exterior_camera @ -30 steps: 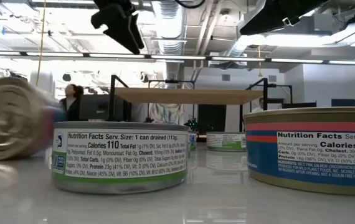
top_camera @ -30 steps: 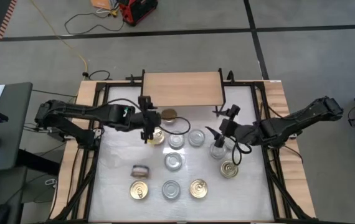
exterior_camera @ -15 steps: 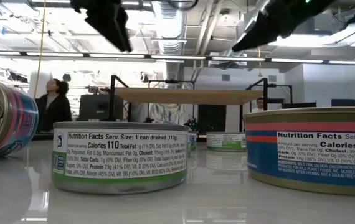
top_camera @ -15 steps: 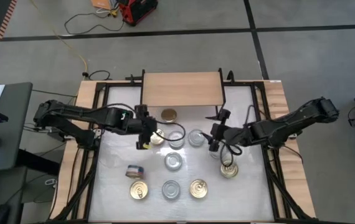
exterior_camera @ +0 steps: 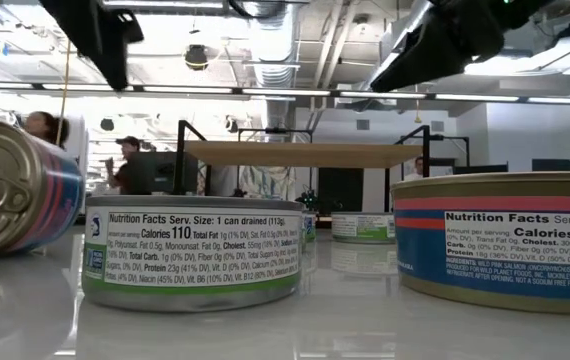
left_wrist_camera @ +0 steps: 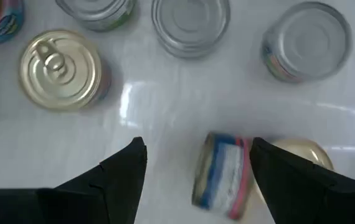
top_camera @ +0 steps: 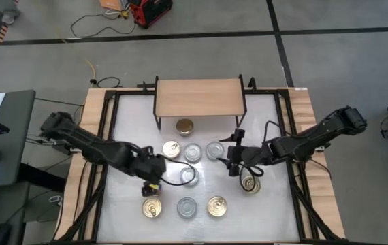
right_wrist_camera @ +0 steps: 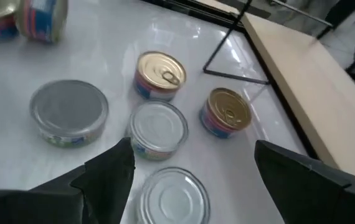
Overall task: Stack canned seafood by type on shelf
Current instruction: Put the blue tuna can on the shelf
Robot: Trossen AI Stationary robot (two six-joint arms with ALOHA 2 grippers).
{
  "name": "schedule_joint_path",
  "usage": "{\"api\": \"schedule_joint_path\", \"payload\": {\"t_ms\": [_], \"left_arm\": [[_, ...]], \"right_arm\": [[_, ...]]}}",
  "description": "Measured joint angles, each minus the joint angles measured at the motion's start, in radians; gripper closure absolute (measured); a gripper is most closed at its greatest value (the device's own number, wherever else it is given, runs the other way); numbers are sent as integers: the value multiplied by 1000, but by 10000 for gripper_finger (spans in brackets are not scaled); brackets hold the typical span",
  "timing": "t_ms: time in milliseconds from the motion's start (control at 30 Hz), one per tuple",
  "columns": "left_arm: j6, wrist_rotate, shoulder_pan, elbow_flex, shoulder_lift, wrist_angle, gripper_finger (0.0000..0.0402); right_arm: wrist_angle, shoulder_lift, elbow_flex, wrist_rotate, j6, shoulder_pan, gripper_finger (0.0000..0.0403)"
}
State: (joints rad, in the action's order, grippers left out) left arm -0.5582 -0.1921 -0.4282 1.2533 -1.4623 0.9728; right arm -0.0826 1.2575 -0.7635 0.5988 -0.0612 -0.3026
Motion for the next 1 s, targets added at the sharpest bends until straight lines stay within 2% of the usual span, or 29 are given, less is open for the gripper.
{"api": "schedule_joint_path", "payload": {"t_ms": [233,400,700,800,1000], "left_arm": [[31,123,-1,0,-126,-37,129],[26,189,0,0,-160,-66,120],[60,121,-3,0,-159,-62,65],[71,120,-3,-4,-159,-70,54],[41,177,-3,-91,-160,-169,52]], "right_arm": [[4,0,0,-53,28,28,42],[6,6,0,-54,33,28,42],[21,6,0,-72,35,28,42],[20,6,0,-75,37,28,42],[21,6,0,-75,39,28,42]]}}
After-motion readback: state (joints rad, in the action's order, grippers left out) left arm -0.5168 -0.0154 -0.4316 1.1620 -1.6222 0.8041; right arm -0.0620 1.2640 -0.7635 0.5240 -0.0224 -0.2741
